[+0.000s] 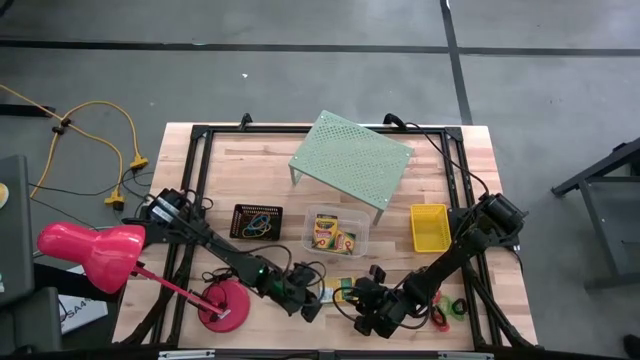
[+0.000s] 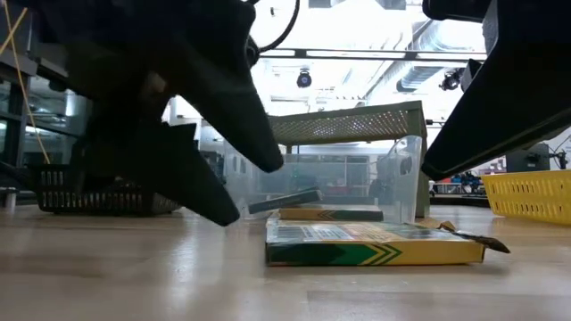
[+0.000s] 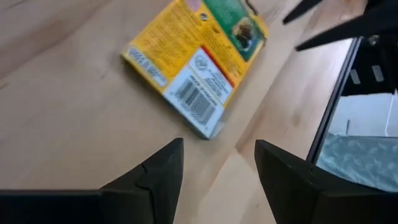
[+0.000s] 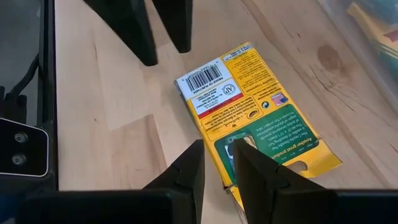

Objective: Pick & Place Office Desk Supplies
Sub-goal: Put the yellow crayon box into the transparent bin

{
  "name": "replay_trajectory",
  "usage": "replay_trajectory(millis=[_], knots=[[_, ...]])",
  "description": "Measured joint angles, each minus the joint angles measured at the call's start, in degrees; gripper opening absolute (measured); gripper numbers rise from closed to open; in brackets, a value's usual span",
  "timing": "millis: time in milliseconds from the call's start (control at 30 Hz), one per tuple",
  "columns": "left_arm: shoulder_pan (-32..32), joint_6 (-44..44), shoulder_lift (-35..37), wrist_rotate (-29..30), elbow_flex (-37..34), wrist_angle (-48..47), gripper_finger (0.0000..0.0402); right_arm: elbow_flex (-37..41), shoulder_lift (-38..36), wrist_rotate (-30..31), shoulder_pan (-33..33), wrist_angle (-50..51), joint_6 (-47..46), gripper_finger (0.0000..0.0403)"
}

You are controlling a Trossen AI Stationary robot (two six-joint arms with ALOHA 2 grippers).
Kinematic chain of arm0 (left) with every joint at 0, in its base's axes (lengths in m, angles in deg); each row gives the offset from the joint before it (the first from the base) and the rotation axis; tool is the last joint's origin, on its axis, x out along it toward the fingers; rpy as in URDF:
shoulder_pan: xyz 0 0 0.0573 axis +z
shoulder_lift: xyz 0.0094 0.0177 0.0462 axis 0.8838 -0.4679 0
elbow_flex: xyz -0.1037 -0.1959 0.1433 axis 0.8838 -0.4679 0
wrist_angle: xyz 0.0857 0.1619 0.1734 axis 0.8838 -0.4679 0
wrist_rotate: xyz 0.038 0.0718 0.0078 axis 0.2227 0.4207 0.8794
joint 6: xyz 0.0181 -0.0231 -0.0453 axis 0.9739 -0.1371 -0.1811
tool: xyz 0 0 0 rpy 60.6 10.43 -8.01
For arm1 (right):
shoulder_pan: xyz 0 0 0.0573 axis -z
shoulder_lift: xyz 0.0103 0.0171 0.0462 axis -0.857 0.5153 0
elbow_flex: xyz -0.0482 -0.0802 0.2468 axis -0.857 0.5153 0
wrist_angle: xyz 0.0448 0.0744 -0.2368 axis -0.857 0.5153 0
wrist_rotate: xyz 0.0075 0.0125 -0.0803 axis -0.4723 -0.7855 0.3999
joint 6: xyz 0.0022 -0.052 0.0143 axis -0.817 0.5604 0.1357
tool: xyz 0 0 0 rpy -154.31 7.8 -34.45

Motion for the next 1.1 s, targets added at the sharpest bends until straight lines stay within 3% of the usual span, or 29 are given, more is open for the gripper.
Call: replay_trajectory(millis=[567,1100], knots=[[0.6,-0.6,0.0,0.6,-0.1,0.9,0.0191,0.0,2.0,-0.1,0.9,0.3,1.4,0.0073],[0.2,-0.4,0.0,0.7,-0.1,1.1,0.0191,-0.1,4.5,-1.2,0.7,2.3,-4.5,0.0073]])
